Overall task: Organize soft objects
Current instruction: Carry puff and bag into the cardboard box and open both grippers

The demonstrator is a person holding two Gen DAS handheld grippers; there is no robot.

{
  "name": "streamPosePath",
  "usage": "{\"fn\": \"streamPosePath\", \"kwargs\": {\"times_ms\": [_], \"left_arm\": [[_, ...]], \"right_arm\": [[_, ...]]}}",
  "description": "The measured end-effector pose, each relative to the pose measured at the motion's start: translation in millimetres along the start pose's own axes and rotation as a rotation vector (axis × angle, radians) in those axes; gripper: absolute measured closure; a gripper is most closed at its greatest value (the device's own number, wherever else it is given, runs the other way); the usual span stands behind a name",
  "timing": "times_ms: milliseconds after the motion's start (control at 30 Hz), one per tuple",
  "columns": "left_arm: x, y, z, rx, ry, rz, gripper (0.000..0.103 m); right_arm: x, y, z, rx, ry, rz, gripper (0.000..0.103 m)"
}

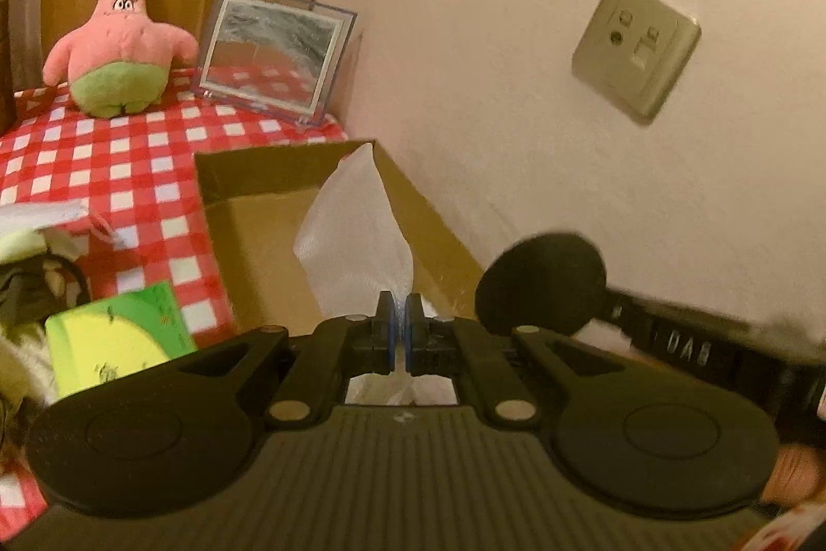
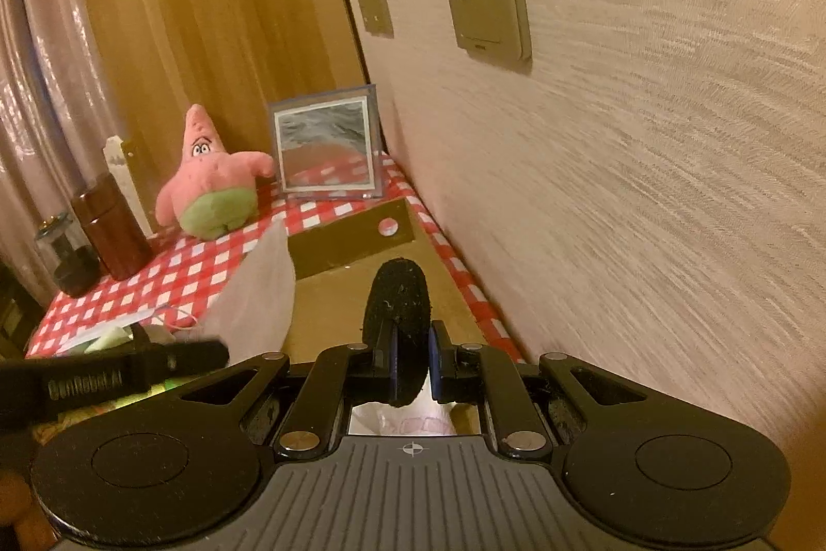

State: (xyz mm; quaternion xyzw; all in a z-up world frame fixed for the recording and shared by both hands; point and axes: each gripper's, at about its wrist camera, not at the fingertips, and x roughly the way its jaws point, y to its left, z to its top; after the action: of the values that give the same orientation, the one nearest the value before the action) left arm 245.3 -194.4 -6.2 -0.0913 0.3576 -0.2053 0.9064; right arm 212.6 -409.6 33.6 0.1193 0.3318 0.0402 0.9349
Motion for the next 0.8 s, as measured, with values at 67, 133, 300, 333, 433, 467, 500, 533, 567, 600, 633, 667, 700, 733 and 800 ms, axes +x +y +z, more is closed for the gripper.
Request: {"fn": "streamPosePath", "kwargs": {"times_ms": [67, 133, 300, 333, 433, 467, 500, 533, 567, 600, 633, 667, 700, 733, 800], "left_arm": [[2, 0, 9, -0.007, -0.014, -0.005, 0.101], [4, 0, 18, -0.013, -0.029, -0.010, 0.100], [13, 3, 28, -0.024, -0.012, 0.008, 0.077], [14, 5, 27, -0.027, -0.008, 0.010, 0.077], [9, 15, 20, -0.038, -0.009, 0.029, 0.076], [7, 19, 18, -0.047, -0.007, 0.033, 0.076], [4, 23, 16, -0.054, -0.007, 0.038, 0.075], [0, 27, 14, -0.059, -0.009, 0.042, 0.075], [-5, 31, 12, -0.064, -0.014, 0.046, 0.075], [-11, 35, 11, -0.070, -0.021, 0.052, 0.075], [-16, 38, 9, -0.075, -0.028, 0.058, 0.074], [-22, 42, 8, -0.078, -0.036, 0.064, 0.074], [-28, 45, 7, -0.080, -0.045, 0.070, 0.074], [-34, 48, 6, -0.082, -0.052, 0.076, 0.074], [-43, 53, 4, -0.089, -0.060, 0.085, 0.074]], "right_arm": [[2, 1, 1, 0.002, 0.000, -0.001, 0.092], [3, 1, 1, 0.004, -0.002, 0.002, 0.092], [6, 1, 0, 0.008, 0.007, 0.016, 0.092], [7, 0, -1, 0.010, 0.010, 0.020, 0.092], [11, 2, -2, 0.015, 0.019, 0.030, 0.091], [12, 3, -2, 0.018, 0.024, 0.037, 0.091], [14, 3, -2, 0.022, 0.028, 0.044, 0.091], [16, 4, -3, 0.025, 0.031, 0.050, 0.091], [17, 5, -3, 0.028, 0.034, 0.055, 0.091], [20, 6, -3, 0.032, 0.039, 0.063, 0.091], [22, 7, -3, 0.039, 0.044, 0.074, 0.091], [25, 8, -3, 0.048, 0.047, 0.082, 0.091], [26, 8, -4, 0.058, 0.047, 0.089, 0.091], [30, 9, -3, 0.067, 0.052, 0.096, 0.091], [32, 9, -4, 0.081, 0.060, 0.104, 0.088]]}}
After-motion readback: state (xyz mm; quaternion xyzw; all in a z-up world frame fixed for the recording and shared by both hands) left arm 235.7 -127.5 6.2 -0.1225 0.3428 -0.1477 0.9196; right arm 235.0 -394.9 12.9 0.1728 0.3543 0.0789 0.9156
